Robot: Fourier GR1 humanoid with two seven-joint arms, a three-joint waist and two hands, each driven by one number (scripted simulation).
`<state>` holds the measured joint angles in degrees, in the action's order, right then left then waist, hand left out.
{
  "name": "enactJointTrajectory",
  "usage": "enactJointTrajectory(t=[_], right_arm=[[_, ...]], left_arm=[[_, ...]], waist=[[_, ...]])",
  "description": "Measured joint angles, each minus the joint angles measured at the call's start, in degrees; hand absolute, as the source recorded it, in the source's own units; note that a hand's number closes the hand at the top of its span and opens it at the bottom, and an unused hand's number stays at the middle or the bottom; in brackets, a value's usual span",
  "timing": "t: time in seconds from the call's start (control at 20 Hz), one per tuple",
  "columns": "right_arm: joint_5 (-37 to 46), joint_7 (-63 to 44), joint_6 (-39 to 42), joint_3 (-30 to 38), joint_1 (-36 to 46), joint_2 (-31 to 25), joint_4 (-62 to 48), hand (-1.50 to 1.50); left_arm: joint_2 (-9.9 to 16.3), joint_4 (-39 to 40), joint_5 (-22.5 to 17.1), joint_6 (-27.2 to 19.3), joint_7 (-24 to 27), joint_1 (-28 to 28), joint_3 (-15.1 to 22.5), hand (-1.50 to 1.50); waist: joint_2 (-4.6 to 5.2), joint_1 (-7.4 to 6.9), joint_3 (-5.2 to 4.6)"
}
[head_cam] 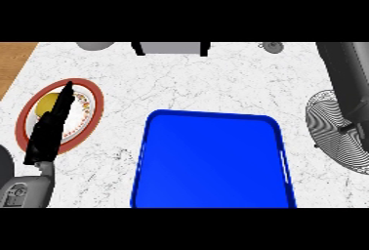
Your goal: Pick the squash from the tray and place it in the tiered basket
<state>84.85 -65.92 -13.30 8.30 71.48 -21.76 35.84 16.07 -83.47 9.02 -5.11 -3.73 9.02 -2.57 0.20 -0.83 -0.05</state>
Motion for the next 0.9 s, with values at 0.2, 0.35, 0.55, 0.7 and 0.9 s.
enactJointTrajectory(t=[0.2,0.35,0.55,0.7,0.9], right_arm=[[2.88,0.35,2.86,-0.07,-1.45,-2.88,-2.49,1.50],[4.27,0.77,5.67,0.29,-1.89,-5.50,-3.60,1.50],[4.74,1.72,8.74,0.77,-4.80,-7.34,-1.14,1.50],[3.30,3.45,11.33,1.86,-7.57,-8.18,2.50,1.50],[0.38,5.64,14.45,3.60,-12.20,-8.66,8.70,1.50]], left_arm=[[-0.49,0.36,0.30,-0.48,-0.10,0.02,-0.06,0.00],[-0.20,0.96,0.10,-0.24,-0.29,0.77,-0.61,0.00],[-0.10,0.43,0.01,-0.03,-0.40,-0.13,-0.99,0.00],[-0.18,0.11,0.07,0.02,0.30,-1.01,-1.27,0.00],[0.48,-1.55,-0.43,1.14,-0.37,-2.01,-1.84,0.00]], waist=[[-0.17,0.57,-0.02],[-0.26,0.97,0.01],[-0.50,1.34,0.01],[-0.57,1.46,0.02],[-0.65,1.56,0.03]])
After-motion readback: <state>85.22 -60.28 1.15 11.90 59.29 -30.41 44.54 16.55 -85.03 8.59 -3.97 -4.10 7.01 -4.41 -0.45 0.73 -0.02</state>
